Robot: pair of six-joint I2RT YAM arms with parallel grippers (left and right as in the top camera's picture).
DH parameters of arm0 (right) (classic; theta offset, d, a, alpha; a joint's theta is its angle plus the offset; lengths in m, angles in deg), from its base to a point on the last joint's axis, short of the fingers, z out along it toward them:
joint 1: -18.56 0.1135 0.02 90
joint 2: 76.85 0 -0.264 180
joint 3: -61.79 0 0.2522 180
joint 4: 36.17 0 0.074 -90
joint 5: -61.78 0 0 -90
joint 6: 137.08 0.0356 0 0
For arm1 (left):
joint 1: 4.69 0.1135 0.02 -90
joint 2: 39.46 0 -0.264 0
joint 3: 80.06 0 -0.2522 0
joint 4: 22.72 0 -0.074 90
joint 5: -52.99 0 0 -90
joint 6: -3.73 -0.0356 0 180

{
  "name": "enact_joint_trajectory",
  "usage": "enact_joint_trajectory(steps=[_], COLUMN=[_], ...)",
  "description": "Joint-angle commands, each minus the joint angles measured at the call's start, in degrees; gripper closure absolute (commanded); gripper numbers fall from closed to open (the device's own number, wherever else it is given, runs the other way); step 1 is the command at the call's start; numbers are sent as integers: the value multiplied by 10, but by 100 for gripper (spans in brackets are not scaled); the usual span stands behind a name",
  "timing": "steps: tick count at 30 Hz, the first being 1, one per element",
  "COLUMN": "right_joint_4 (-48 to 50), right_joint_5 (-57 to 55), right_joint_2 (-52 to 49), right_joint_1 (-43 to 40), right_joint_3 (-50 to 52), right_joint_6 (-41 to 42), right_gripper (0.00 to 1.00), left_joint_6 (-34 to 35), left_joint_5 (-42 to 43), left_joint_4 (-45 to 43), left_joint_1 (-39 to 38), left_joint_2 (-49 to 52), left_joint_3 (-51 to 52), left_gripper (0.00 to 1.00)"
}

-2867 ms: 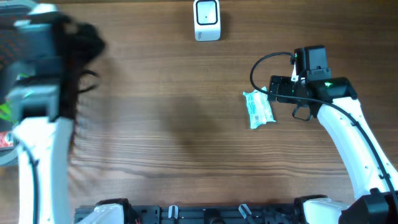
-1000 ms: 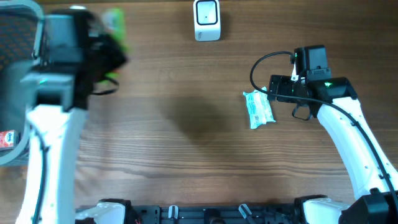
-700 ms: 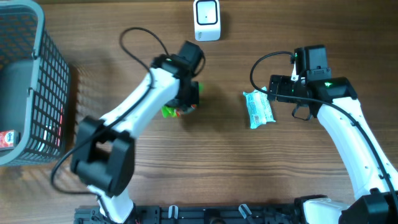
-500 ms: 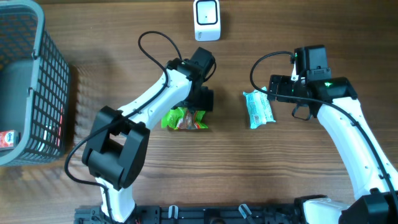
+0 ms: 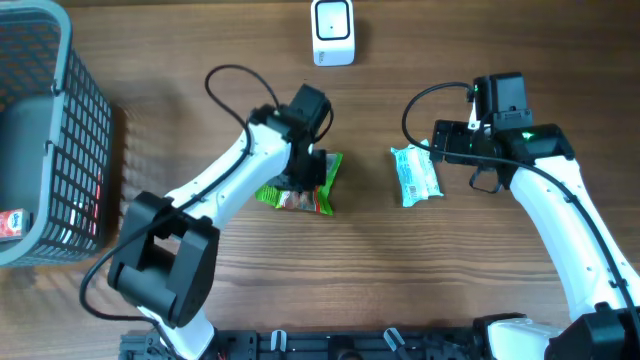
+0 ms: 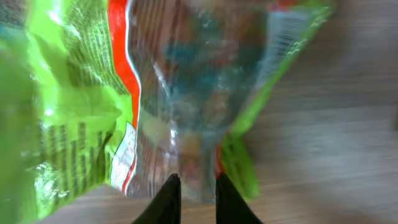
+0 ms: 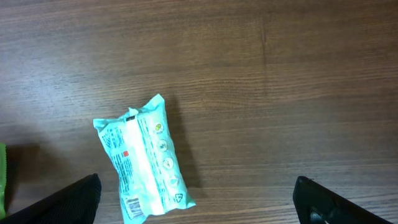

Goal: Scan the item barcode
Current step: 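Grasp the green snack bag and lift it out with the left gripper, then lower the green snack bag onto the table beside the wipes pack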

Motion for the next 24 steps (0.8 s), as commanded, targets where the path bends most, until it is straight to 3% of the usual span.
enact_joint_trajectory(steps=[1,2,3,4,5,7,8,9,10,14,17,21,24], right_joint_4=[2,2,2,2,2,2,2,2,2,2,2,2,2], right_joint_5=[5,5,5,5,5,5,5,5,5,5,5,5,5], right_joint_2=[4,4,4,4,4,4,4,4,4,4,4,4,4], right_joint_1=[1,1,1,1,1,1,1,1,1,1,1,1,1], right_joint_3=[-7,-7,-7,-7,-7,-7,-7,-7,-7,-7,-7,-7,-7], right_joint_6=[9,9,9,9,9,9,9,9,9,9,9,9,9], right_gripper=[0,0,0,0,0,0,0,0,0,0,0,0,0], left_joint_6=[36,35,34,26,12,2,3,4,21,53,88,90,59], left_joint_5=[7,7,6,7,7,7,0,-20,-49,-63,-87,-105,-70], left_joint_4=[-83,-98,-106,-104,-95,-60,-48,-43,-23,25,11,-138,-210], left_joint_1=[-9,-9,-8,-4,1,19,30,35,44,61,68,68,65], left_joint_2=[0,0,0,-1,-8,-41,-94,-110,-116,-98,-86,-69,-47], left_joint_3=[97,115,127,124,111,57,21,21,21,31,71,143,156], left_gripper=[80,78,70,53,45,43,50,68,96,96,96,96,96])
